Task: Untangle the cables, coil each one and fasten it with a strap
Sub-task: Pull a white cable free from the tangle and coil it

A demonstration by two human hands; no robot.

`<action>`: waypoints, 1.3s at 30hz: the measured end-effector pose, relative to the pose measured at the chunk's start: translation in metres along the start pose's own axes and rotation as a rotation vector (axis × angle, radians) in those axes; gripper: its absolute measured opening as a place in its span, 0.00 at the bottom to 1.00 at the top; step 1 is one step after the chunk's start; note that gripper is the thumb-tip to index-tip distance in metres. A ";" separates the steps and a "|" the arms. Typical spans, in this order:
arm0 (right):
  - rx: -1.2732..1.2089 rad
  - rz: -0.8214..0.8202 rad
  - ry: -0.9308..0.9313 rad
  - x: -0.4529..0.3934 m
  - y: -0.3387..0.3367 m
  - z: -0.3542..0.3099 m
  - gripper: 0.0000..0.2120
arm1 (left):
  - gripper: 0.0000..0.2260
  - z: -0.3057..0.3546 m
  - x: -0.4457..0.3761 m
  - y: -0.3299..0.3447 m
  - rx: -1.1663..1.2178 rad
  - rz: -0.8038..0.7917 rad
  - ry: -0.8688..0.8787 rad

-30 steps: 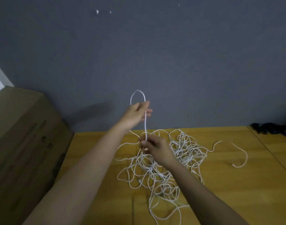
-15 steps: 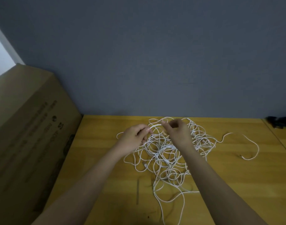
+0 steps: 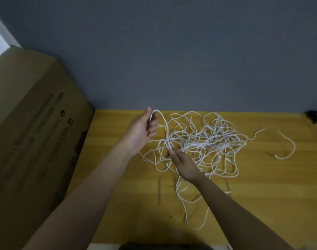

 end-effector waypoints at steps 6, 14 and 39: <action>0.949 0.126 -0.396 0.031 0.053 -0.047 0.14 | 0.06 -0.029 -0.004 -0.011 -0.213 0.072 0.035; 0.591 0.218 -0.209 0.054 -0.002 -0.031 0.13 | 0.03 -0.045 -0.014 -0.053 -0.941 -0.235 0.169; -0.679 0.062 0.284 0.009 0.002 0.005 0.13 | 0.08 -0.033 0.037 0.034 -0.064 -0.594 -0.244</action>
Point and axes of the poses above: each hand's wrist, its own x-axis away from the middle knuckle, its own y-axis out of the palm, z = x × y, the point moved 10 cm from there along -x, towards the middle knuckle, and after that the axes turned 14 degrees about y, right-handed, at the moved point
